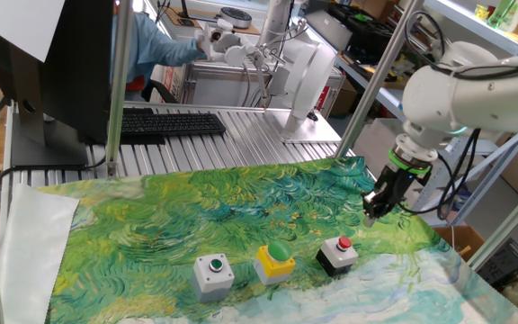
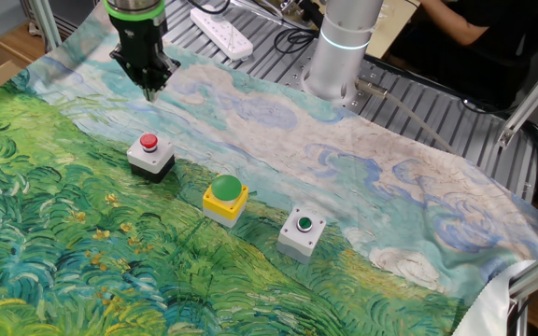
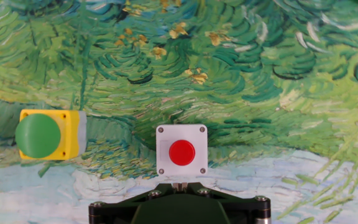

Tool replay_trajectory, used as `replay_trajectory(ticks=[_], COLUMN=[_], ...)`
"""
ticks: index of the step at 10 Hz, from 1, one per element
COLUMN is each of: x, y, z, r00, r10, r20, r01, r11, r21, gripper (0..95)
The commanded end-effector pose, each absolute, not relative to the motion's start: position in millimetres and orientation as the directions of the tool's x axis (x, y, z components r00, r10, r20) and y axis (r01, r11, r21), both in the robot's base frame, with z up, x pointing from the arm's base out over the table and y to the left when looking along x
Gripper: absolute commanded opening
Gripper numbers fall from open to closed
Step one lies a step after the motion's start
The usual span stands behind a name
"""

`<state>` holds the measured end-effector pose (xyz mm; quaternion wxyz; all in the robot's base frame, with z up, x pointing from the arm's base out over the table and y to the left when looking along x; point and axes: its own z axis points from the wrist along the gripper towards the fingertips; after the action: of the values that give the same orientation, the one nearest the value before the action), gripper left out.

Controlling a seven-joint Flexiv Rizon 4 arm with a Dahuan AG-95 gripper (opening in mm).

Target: Press three buttons from left to right in sequence

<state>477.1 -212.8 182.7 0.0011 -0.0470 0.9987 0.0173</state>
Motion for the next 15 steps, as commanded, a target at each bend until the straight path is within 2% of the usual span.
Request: replay_trajectory(ticks=[1,3,4,5,6,9,15], x=[479.0,479.0,479.0,479.0,479.0,479.0,478.9], y=[-213.4,-213.4,-213.4,-213.4,-213.4,-213.4,-212.6], z=[182.0,182.0,182.0,182.0,182.0,182.0,182.4], r00=[-0.998,-0.997,-0.999,-0.997,-0.998,-0.998,-0.996], r10=[-0.056,-0.084,0.051,0.071,0.065,-0.061,-0.088], r20=[-0.001,-0.003,0.011,-0.006,-0.006,0.0,-0.003], r01=[-0.056,-0.084,0.051,0.071,0.065,-0.061,-0.088], r11=[0.998,0.996,0.998,0.997,0.997,0.998,0.996], r21=[0.043,0.039,0.03,0.028,0.03,0.003,0.007], gripper=[0.0,0.0,0.0,0.0,0.0,0.0,0.0])
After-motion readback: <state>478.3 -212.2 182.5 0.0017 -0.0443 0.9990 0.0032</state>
